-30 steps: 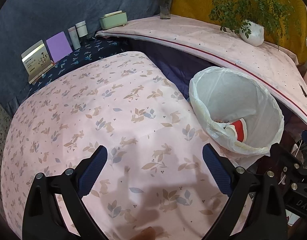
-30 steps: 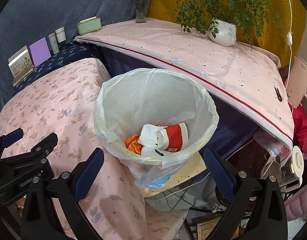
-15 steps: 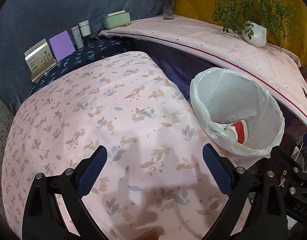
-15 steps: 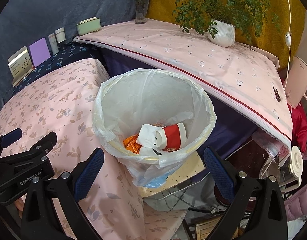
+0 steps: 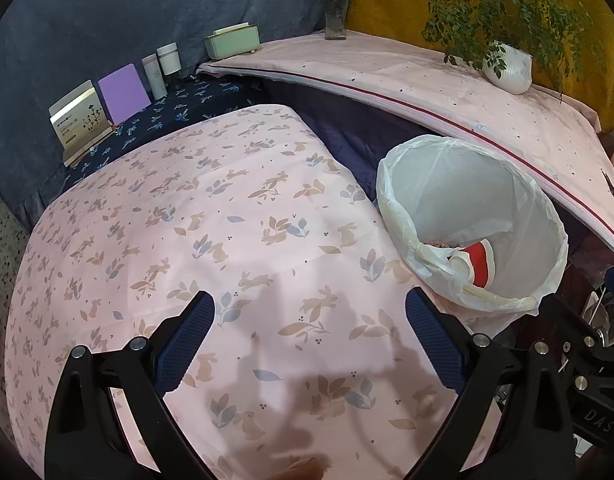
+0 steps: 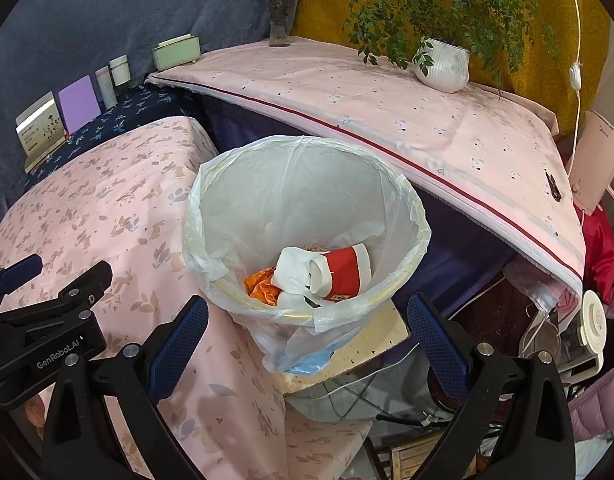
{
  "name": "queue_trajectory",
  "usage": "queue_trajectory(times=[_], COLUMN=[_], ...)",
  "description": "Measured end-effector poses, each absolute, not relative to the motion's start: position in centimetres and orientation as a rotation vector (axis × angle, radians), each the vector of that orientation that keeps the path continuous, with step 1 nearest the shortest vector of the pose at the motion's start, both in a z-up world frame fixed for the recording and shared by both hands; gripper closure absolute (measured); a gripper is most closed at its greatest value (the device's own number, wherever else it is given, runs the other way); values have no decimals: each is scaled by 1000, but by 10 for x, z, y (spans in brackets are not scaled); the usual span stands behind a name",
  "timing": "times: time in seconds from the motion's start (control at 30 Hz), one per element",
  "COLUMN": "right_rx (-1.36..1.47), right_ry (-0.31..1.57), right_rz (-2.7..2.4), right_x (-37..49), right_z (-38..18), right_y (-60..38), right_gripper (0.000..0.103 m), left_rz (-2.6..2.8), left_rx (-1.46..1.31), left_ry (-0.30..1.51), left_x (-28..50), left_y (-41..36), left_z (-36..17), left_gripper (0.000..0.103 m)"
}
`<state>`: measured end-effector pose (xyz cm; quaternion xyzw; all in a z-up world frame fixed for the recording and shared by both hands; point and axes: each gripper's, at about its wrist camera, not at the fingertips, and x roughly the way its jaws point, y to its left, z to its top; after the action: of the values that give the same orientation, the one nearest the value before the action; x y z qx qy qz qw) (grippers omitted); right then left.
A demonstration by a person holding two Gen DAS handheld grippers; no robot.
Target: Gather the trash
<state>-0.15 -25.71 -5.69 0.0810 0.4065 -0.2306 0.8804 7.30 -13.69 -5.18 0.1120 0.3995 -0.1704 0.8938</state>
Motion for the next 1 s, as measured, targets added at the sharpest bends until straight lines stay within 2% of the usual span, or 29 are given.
queue_trajectory(times=[1.0], right_rx=[172], right_ry=[848], right_rz=[-484], right_x=[-3], right_z=[-61], right_y=[-259], right_gripper=[7], left_rz=[-347], left_rx=[239], left_ry=[826], left_x=[73], left_y=[-140], left_z=[-52], left_gripper=[11])
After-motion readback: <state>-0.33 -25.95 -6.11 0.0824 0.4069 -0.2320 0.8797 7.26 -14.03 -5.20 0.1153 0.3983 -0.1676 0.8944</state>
